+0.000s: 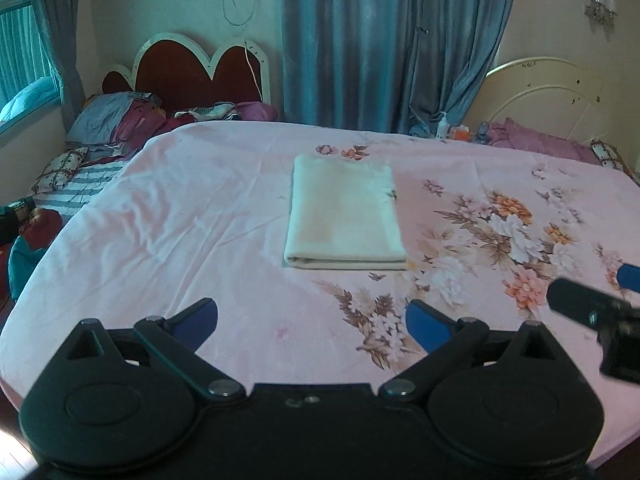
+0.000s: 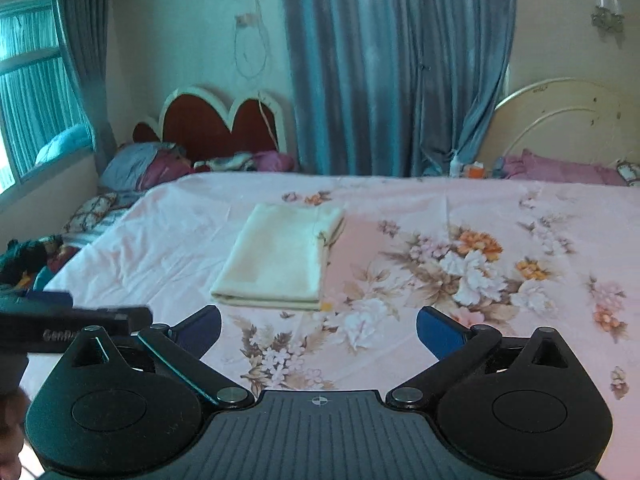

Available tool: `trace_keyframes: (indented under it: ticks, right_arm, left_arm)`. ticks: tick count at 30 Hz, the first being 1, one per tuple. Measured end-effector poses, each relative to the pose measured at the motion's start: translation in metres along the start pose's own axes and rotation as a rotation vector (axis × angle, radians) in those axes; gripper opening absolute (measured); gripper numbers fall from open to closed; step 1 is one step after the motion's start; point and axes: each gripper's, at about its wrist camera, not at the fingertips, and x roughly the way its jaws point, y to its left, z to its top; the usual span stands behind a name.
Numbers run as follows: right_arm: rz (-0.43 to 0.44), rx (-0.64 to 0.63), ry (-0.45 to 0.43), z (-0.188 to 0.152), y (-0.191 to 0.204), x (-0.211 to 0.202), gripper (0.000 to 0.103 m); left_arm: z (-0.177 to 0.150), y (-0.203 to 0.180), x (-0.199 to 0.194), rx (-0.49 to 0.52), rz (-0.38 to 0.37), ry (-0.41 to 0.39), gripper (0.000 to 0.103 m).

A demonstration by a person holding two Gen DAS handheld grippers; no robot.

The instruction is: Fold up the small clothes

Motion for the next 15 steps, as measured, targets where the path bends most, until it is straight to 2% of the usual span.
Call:
trace_keyframes:
  ticks: [4, 15]
  right_arm:
    - [-0.012, -0.015, -0.021, -0.001, 0.0, -0.014, 0.103]
    - [-0.028, -0.025, -0.036, -0.005, -0.006, -0.022, 0.102]
  left_arm:
    - [-0.005, 0.0, -0.017, -0.013, 0.006, -0.019, 0.1]
    - [-0.009, -0.006, -0.035, -0.016, 0.017, -0.054, 0.101]
